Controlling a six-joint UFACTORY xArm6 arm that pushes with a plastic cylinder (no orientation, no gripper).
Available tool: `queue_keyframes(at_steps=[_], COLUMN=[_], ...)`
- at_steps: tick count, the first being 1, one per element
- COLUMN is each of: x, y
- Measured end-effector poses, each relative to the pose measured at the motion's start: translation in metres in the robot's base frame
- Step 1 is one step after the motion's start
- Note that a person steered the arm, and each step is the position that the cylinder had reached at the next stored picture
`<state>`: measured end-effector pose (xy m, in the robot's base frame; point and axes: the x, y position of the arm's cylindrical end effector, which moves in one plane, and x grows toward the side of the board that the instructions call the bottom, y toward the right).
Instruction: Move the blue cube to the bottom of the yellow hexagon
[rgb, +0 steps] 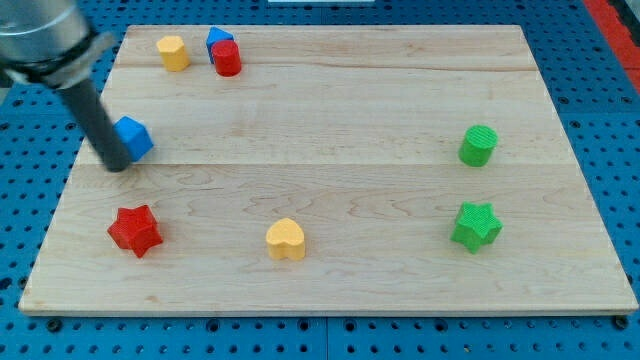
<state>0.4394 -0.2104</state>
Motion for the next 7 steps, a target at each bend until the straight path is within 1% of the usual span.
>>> queue_keyframes(at_steps=[1,2,3,4,5,6,7], x=[-0.045,-0.087,-0.076,-0.083,-0.109,-0.110,-0.113], y=[0.008,-0.022,-0.045,-0.070,-0.061,-0.018,0.010])
